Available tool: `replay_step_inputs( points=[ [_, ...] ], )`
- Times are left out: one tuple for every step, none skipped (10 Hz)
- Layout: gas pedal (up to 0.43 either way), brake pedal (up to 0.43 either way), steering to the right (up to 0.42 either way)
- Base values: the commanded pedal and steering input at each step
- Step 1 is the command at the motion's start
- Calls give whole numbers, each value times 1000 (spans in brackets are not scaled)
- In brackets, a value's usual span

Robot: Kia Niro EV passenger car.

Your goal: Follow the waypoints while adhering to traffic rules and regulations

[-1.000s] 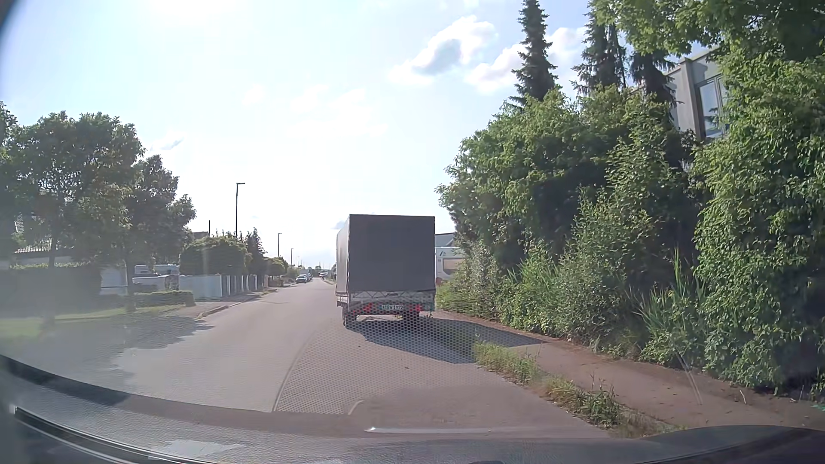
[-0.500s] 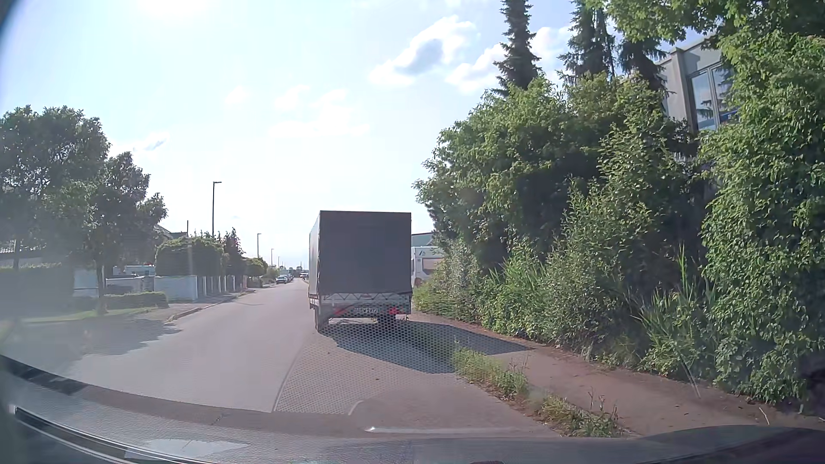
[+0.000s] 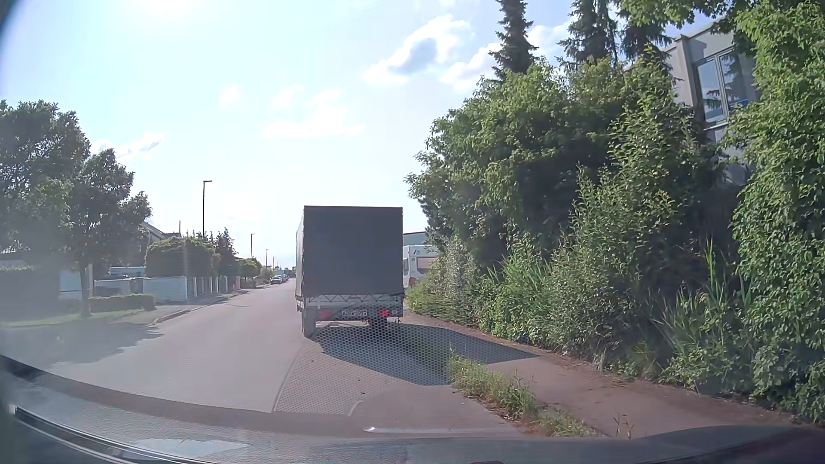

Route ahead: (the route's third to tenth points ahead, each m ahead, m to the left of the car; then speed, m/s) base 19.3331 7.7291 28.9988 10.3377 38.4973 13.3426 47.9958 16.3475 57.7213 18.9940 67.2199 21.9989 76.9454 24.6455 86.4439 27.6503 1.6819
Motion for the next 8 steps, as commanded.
replay_step_inputs(
  points=[
    [0,18,-92],
    [0,12,-96],
    [0,12,-93],
    [0,18,-90],
    [0,18,-90],
    [0,18,-91],
    [0,12,-96],
    [0,18,-109]
  ],
)
